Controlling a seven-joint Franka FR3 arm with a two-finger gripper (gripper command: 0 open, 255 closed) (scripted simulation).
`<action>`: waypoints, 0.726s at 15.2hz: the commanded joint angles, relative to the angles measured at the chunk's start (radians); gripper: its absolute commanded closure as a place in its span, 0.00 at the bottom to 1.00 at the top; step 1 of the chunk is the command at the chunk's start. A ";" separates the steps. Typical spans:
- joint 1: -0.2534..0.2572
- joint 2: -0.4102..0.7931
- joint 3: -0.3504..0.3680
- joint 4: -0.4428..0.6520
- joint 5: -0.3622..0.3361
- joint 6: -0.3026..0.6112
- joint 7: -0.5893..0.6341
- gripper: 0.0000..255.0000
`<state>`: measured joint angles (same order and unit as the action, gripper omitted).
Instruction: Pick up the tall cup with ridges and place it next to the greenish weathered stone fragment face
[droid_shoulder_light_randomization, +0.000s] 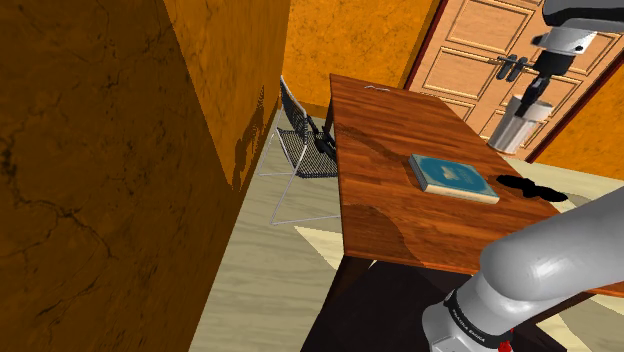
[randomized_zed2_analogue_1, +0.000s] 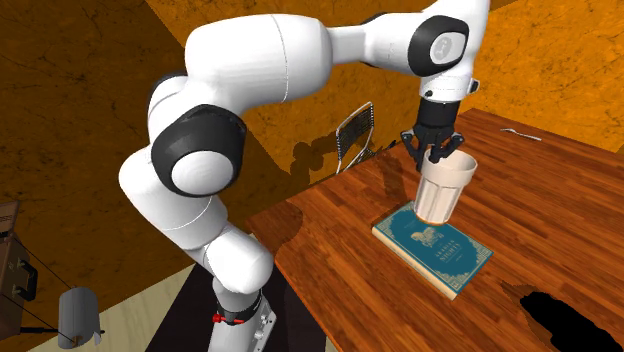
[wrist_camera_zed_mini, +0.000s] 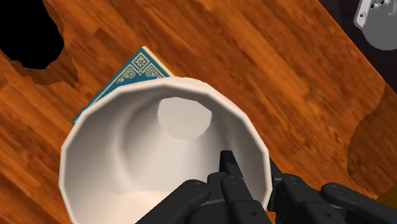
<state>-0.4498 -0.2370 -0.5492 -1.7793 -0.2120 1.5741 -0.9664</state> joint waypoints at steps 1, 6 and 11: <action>-0.017 -0.001 -0.031 0.004 -0.007 0.004 -0.049 1.00; -0.059 0.024 -0.119 0.036 -0.008 0.016 -0.181 1.00; -0.102 0.088 -0.221 0.098 0.024 0.029 -0.330 1.00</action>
<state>-0.5431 -0.1473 -0.7559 -1.6825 -0.1868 1.5998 -1.2706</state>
